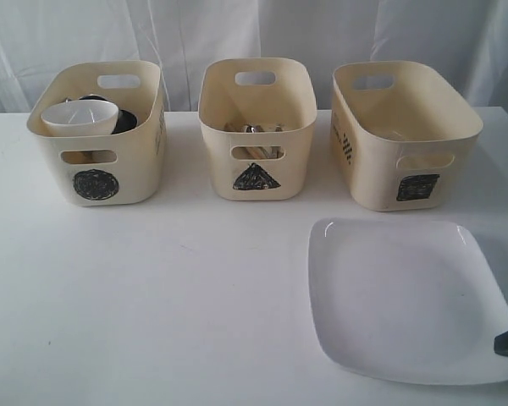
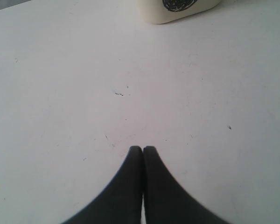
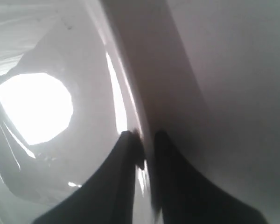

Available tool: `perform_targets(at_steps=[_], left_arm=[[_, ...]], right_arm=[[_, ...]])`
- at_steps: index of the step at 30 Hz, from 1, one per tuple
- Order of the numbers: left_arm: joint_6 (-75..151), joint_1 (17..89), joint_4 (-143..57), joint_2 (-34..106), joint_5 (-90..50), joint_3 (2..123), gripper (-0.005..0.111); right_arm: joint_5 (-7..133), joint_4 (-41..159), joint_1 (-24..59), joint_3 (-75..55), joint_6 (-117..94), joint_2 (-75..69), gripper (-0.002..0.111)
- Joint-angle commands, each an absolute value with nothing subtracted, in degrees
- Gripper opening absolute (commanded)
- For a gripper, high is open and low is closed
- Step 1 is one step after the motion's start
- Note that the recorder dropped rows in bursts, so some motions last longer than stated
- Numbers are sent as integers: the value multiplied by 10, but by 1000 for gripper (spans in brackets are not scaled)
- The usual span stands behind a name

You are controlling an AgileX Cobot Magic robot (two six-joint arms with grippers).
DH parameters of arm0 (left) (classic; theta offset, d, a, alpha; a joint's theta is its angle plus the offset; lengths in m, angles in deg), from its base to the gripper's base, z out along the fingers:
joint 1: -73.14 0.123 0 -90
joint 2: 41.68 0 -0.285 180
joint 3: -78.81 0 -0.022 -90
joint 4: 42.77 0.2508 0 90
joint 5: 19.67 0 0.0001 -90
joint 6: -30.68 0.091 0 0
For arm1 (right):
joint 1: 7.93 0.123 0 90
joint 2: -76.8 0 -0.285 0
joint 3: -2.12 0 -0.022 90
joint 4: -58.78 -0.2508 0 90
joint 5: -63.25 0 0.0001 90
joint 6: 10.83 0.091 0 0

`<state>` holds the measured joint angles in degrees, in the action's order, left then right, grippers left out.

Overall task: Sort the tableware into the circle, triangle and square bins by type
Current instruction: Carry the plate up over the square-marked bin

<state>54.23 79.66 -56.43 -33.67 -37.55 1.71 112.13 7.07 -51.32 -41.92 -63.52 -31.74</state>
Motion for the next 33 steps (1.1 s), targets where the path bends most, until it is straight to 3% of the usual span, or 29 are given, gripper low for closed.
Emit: perform_targets(at_steps=[1,12,33], left_arm=[[543,797,-569,-339,-377,16,0],[543,797,-569,-339,-377,16,0],[543,797,-569,-339,-377,16,0]], right_arm=[[1158,103,-513,-426,-647,-298,0],[1215,68,-464,-426,-648,-184,0],[1307,-78,-445,-408,-721,-178,0]])
